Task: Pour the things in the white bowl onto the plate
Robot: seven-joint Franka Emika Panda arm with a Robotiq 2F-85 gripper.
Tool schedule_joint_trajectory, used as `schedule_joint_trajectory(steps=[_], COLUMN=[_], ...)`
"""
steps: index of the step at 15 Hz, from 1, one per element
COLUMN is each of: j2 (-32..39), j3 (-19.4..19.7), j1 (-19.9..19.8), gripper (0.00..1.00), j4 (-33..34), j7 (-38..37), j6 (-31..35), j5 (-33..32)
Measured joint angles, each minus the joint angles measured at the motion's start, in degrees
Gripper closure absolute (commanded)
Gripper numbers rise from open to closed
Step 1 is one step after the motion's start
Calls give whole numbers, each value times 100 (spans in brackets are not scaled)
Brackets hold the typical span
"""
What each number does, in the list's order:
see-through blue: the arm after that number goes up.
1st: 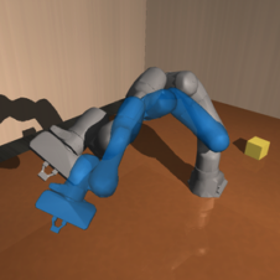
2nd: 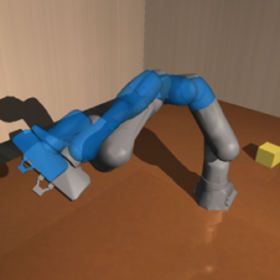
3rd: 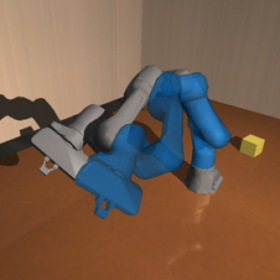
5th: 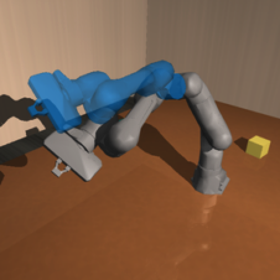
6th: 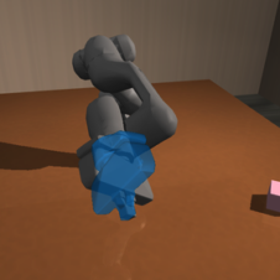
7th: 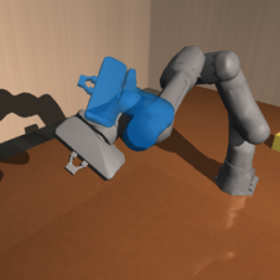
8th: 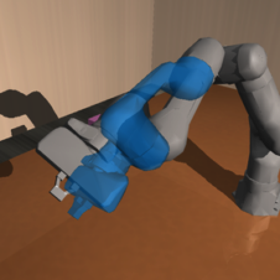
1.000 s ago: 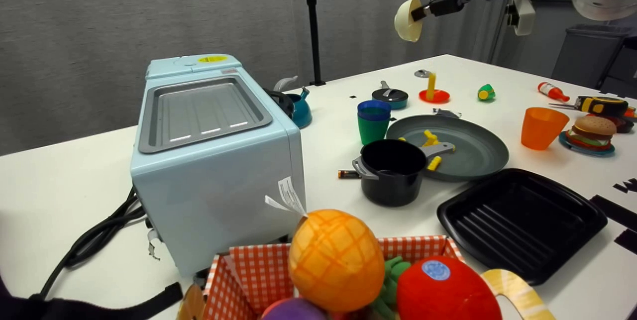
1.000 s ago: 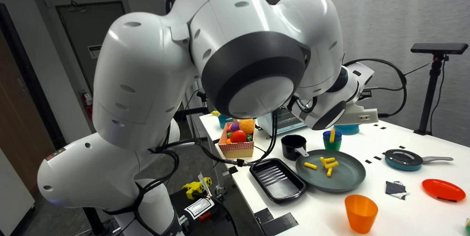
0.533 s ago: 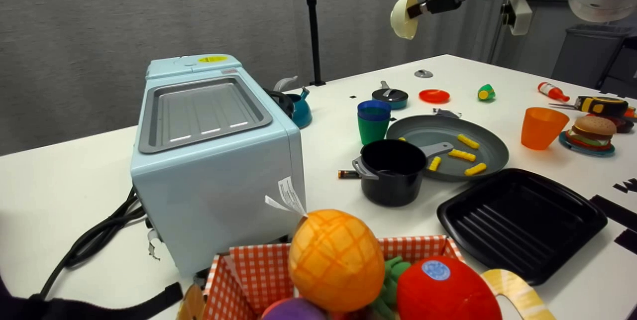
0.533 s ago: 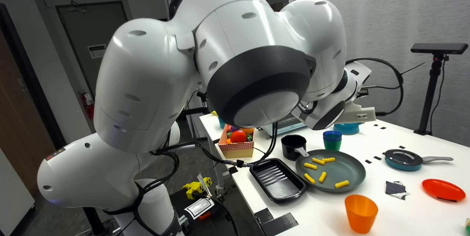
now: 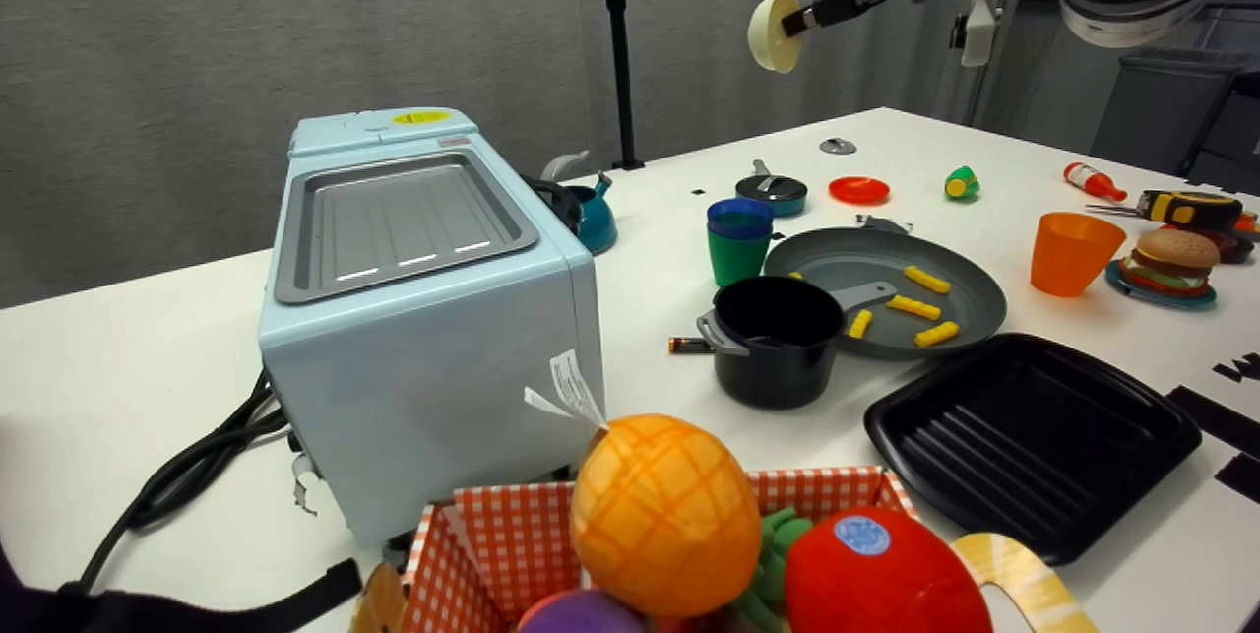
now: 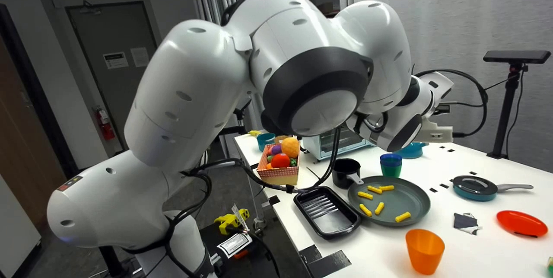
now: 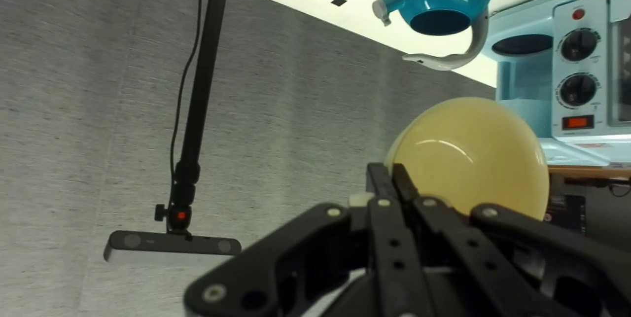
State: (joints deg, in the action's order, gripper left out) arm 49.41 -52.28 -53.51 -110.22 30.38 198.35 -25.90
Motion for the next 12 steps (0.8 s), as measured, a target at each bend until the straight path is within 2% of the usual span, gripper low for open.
schedule_joint_trajectory(steps=[3, 5, 8, 12], j2=[-40, -68, -109, -118], j3=[581, 997, 1845, 3216], j1=[872, 1482, 2435, 3567], gripper=[99, 99, 99, 99], j4=[751, 1306, 2261, 3462], j7=[-149, -244, -855, -1805], j6=[-177, -544, -1398, -2972], j5=[851, 1445, 1943, 2303])
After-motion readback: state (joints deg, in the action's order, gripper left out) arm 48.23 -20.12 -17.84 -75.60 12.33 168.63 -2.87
